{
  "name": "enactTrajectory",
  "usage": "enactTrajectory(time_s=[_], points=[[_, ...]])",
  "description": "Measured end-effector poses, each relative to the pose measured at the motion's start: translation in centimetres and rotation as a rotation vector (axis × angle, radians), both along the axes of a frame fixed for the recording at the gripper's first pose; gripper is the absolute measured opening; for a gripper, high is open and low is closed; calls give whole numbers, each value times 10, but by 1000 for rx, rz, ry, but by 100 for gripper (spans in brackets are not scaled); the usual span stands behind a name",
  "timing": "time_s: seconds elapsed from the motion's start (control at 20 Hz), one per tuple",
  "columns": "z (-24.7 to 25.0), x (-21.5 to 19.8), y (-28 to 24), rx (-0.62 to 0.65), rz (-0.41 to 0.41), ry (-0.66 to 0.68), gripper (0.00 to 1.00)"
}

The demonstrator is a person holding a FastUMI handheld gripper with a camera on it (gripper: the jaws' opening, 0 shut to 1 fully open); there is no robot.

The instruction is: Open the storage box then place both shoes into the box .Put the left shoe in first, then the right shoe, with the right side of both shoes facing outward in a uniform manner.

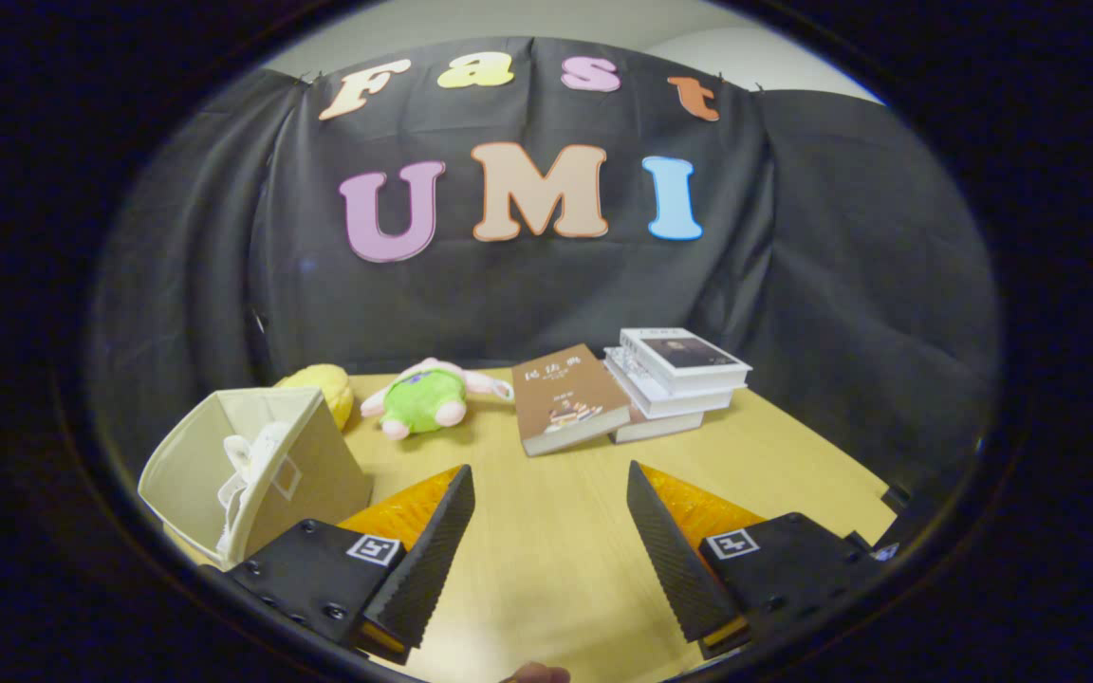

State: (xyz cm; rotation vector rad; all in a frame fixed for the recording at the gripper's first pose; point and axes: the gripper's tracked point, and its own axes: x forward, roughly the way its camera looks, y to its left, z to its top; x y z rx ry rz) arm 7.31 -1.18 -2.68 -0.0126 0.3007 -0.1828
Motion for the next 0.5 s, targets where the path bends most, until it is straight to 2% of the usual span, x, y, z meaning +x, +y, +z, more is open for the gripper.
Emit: enactTrajectory(time_s=[0.15,0.3,0.4,0.5], points=[[14,8,-4,12,55,-139,100],[15,0,-5,22,94,-242,100],[9,-13,-8,39,94,-278,100],[5,-25,-1,42,138,-299,100]])
